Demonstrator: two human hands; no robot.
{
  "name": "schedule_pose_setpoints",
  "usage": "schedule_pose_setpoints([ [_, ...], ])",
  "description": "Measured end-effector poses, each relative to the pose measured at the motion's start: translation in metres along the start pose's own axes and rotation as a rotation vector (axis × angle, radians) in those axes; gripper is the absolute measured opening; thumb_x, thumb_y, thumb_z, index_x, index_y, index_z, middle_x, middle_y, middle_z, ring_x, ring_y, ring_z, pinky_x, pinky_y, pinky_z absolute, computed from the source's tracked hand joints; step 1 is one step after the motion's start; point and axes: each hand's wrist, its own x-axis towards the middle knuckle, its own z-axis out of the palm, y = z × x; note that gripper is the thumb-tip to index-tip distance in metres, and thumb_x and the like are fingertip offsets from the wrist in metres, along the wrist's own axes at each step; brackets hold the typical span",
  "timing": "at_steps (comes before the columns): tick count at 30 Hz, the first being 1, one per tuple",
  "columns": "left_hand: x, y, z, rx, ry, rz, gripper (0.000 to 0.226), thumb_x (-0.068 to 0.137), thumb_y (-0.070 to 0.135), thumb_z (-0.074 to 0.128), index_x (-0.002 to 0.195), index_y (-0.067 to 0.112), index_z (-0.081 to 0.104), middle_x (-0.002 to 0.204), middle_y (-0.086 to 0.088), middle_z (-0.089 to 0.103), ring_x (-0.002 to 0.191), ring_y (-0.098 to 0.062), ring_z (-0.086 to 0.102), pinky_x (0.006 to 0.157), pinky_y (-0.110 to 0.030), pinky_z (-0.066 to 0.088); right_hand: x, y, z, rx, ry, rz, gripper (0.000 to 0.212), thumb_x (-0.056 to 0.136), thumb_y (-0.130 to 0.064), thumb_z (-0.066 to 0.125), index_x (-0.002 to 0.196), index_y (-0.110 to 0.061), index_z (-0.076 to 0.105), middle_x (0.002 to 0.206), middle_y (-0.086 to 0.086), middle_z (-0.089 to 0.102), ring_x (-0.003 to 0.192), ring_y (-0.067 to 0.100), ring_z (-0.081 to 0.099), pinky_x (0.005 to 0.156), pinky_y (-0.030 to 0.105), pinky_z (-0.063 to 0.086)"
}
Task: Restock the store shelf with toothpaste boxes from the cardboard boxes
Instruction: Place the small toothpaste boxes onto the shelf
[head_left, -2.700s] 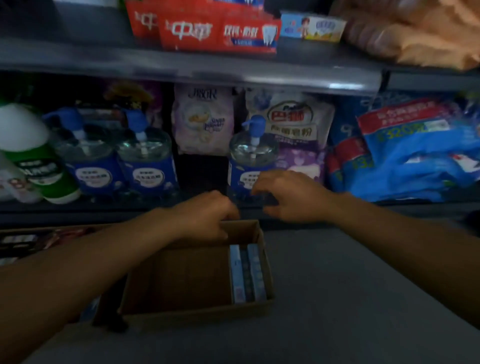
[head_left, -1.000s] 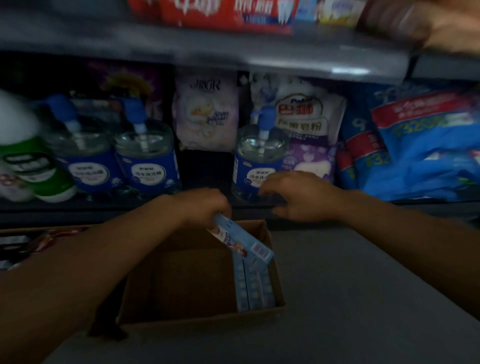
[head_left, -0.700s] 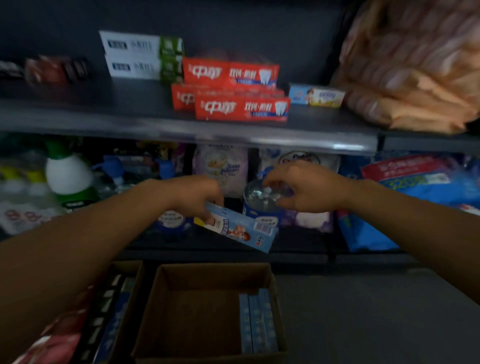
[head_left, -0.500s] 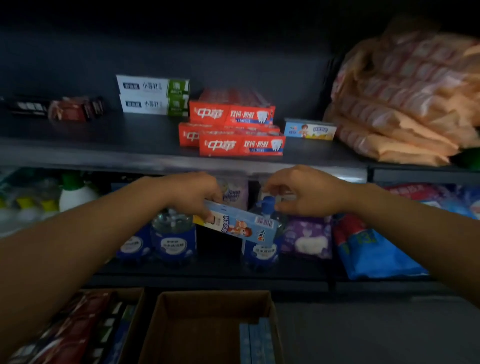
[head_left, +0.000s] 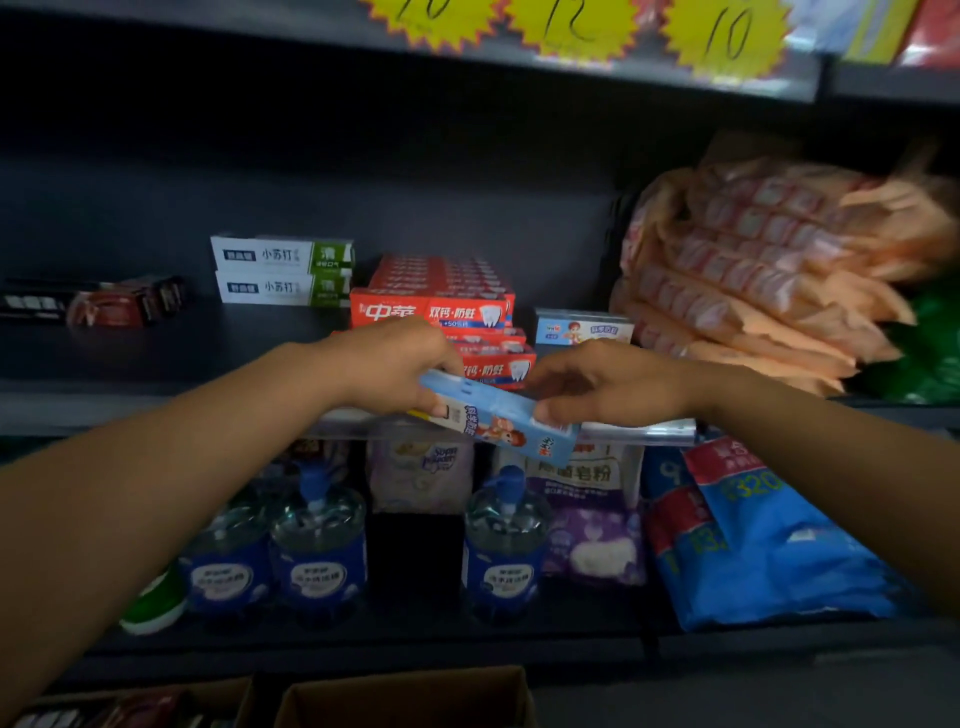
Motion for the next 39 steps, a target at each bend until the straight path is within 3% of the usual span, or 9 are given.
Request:
schedule_pose_setpoints([
  [4, 0.011, 0.007, -0.007, 0.065, 0.135, 0.058, 0.022, 0.083, 0.03, 0.07, 0.104, 0.026, 0.067, 0.098, 0.007, 0.063, 0.09, -0.015, 0.057, 0.076, -0.035, 0.048, 0.002, 0.008, -0.015, 0.153, -0.059, 0.127, 0.031, 0.089, -0.035, 0.063, 0.114, -0.016, 0.066, 0.11, -0.001, 0.068, 0.102, 0.014, 0.064, 0.094, 0.038, 0.051],
  [8, 0.024, 0.014, -0.013, 0.153, 0.259, 0.077, 0.024, 0.085, 0.022, 0.066, 0.108, 0.027, 0.067, 0.098, 0.006, 0.06, 0.091, -0.018, 0.057, 0.069, -0.029, 0.039, 0.004, 0.017, -0.026, 0.3, -0.082, 0.206, 0.022, 0.088, -0.025, 0.066, 0.104, -0.01, 0.068, 0.095, 0.008, 0.069, 0.085, 0.016, 0.064, 0.077, 0.031, 0.056],
  [11, 0.036, 0.015, -0.019, 0.16, 0.327, 0.068, 0.03, 0.082, 0.023, 0.069, 0.112, 0.026, 0.068, 0.101, 0.004, 0.063, 0.093, -0.02, 0.059, 0.07, -0.029, 0.043, 0.004, 0.027, -0.038, 0.297, 0.033, 0.199, 0.022, 0.084, -0.022, 0.071, 0.098, -0.005, 0.071, 0.085, 0.005, 0.068, 0.077, 0.011, 0.062, 0.068, 0.023, 0.054],
  [14, 0.048, 0.018, -0.022, 0.121, 0.332, 0.084, 0.037, 0.078, 0.026, 0.073, 0.114, 0.023, 0.068, 0.104, 0.001, 0.063, 0.096, -0.022, 0.06, 0.08, -0.039, 0.05, 0.0, 0.035, -0.051, 0.124, 0.157, 0.173, 0.028, 0.078, -0.027, 0.078, 0.097, -0.008, 0.072, 0.086, 0.0, 0.071, 0.076, 0.008, 0.062, 0.068, 0.02, 0.05],
  [17, 0.06, 0.023, -0.024, 0.133, 0.315, 0.082, 0.046, 0.079, 0.029, 0.074, 0.122, 0.02, 0.064, 0.116, 0.0, 0.061, 0.106, -0.021, 0.057, 0.088, -0.041, 0.048, -0.005, 0.041, -0.061, -0.248, 0.275, 0.143, 0.032, 0.076, -0.036, 0.078, 0.099, -0.017, 0.066, 0.08, -0.014, 0.061, 0.067, 0.0, 0.055, 0.058, 0.009, 0.04],
  [23, 0.081, 0.03, -0.027, 0.095, 0.305, 0.064, 0.058, 0.078, 0.032, 0.076, 0.131, 0.017, 0.057, 0.123, 0.0, 0.058, 0.11, -0.017, 0.053, 0.092, -0.033, 0.045, -0.009, 0.065, -0.064, -0.525, 0.406, 0.092, 0.049, 0.074, -0.044, 0.074, 0.114, -0.02, 0.059, 0.111, -0.001, 0.06, 0.096, 0.02, 0.056, 0.083, 0.04, 0.048],
  [28, 0.094, 0.032, -0.027, 0.082, 0.247, 0.035, 0.064, 0.077, 0.036, 0.077, 0.133, 0.015, 0.054, 0.125, -0.002, 0.059, 0.111, -0.017, 0.054, 0.092, -0.035, 0.047, -0.016, 0.073, -0.06, -0.617, 0.472, 0.053, 0.051, 0.074, -0.041, 0.072, 0.116, -0.017, 0.057, 0.113, 0.003, 0.058, 0.103, 0.026, 0.055, 0.085, 0.043, 0.048],
  [33, 0.107, 0.031, -0.023, 0.028, 0.194, 0.013, 0.053, 0.075, 0.035, 0.079, 0.123, 0.018, 0.062, 0.114, 0.001, 0.067, 0.096, -0.015, 0.062, 0.08, -0.036, 0.055, -0.019, 0.078, -0.057, -0.635, 0.534, 0.023, 0.049, 0.074, -0.035, 0.074, 0.114, -0.013, 0.058, 0.111, 0.007, 0.057, 0.105, 0.029, 0.054, 0.081, 0.044, 0.049],
  [39, 0.119, 0.034, -0.01, 0.03, 0.274, 0.002, 0.046, 0.074, 0.029, 0.079, 0.116, 0.019, 0.066, 0.106, 0.0, 0.068, 0.086, -0.014, 0.061, 0.072, -0.033, 0.053, -0.017, 0.09, -0.057, -0.552, 0.509, 0.098, 0.054, 0.068, -0.04, 0.078, 0.111, -0.022, 0.05, 0.109, 0.002, 0.059, 0.101, 0.025, 0.054, 0.08, 0.042, 0.048],
])
